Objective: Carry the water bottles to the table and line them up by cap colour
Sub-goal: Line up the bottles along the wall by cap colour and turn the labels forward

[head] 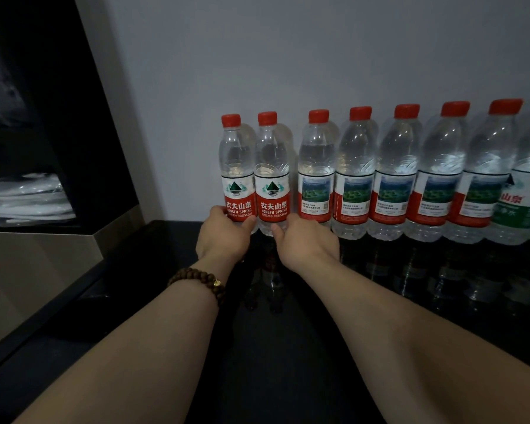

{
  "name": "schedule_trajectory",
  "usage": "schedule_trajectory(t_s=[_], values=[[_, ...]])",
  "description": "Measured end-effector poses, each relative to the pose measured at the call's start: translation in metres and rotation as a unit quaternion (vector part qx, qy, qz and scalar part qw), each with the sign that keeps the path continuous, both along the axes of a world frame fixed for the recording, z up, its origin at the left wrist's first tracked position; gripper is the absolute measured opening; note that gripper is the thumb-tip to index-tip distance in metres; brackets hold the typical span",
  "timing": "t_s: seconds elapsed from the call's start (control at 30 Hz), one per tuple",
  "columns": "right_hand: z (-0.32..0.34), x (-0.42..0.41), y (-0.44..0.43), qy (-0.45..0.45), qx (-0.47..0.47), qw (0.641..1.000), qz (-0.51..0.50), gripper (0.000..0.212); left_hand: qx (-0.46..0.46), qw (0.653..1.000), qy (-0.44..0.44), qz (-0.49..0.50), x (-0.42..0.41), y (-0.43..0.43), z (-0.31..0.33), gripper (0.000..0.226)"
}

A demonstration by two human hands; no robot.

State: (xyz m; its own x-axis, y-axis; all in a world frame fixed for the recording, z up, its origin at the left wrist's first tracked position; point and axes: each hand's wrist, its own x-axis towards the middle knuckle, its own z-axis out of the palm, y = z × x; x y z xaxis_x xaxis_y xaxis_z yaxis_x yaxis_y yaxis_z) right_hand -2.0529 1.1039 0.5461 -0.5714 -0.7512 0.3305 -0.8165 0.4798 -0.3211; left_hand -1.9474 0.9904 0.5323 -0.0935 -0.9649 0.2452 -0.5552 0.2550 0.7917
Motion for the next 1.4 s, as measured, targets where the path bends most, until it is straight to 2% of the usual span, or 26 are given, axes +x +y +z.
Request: schedule_trajectory(t_s=[0.17,0.3,0.4,0.47,0.57,0.63,0.67,0.83,0.97,1.1,1.33,1.4], values=[[-0.001,-0.001,-0.002,0.000,-0.005,1.000,-0.002,0.041,0.010,1.000,0.006,-0.004,0.000,-0.001,0.000,0.064],[0.000,-0.004,-0.002,-0.049,-0.044,0.998,-0.001,0.033,0.017,0.999,0.032,-0.018,0.001,-0.002,0.001,0.066],[-0.001,-0.009,0.002,-0.125,-0.119,0.985,-0.009,0.033,0.013,0.998,0.058,-0.004,0.003,0.005,0.005,0.076],[-0.001,-0.011,0.007,-0.174,-0.194,0.965,-0.019,0.039,-0.031,0.997,0.061,0.037,0.004,0.014,0.011,0.077],[0.004,-0.014,0.017,-0.238,-0.309,0.920,-0.042,0.041,-0.139,0.986,0.076,0.051,0.002,0.034,0.025,0.054],[0.008,-0.018,0.025,-0.283,-0.361,0.886,-0.063,0.041,-0.152,0.985,0.086,0.001,-0.005,0.055,0.033,0.035],[0.009,-0.021,0.029,-0.292,-0.366,0.881,-0.069,0.041,-0.143,0.986,0.083,-0.035,-0.011,0.067,0.036,0.030],[0.000,-0.037,0.057,-0.234,-0.276,0.932,-0.030,0.030,-0.022,0.980,0.090,-0.178,-0.040,0.103,0.026,0.012],[-0.001,-0.039,0.063,-0.234,-0.290,0.927,-0.044,0.018,-0.050,0.966,0.022,-0.251,-0.044,0.110,0.006,0.040],[-0.002,-0.040,0.052,-0.226,-0.282,0.932,-0.014,0.037,-0.052,0.960,0.035,-0.272,-0.044,0.107,0.003,0.059],[-0.010,-0.048,0.038,-0.285,-0.279,0.917,0.017,0.041,0.011,0.953,0.039,-0.299,-0.042,0.102,0.009,0.086],[-0.010,-0.050,0.036,-0.301,-0.285,0.910,0.005,0.041,0.017,0.951,0.045,-0.304,-0.042,0.100,0.010,0.088]])
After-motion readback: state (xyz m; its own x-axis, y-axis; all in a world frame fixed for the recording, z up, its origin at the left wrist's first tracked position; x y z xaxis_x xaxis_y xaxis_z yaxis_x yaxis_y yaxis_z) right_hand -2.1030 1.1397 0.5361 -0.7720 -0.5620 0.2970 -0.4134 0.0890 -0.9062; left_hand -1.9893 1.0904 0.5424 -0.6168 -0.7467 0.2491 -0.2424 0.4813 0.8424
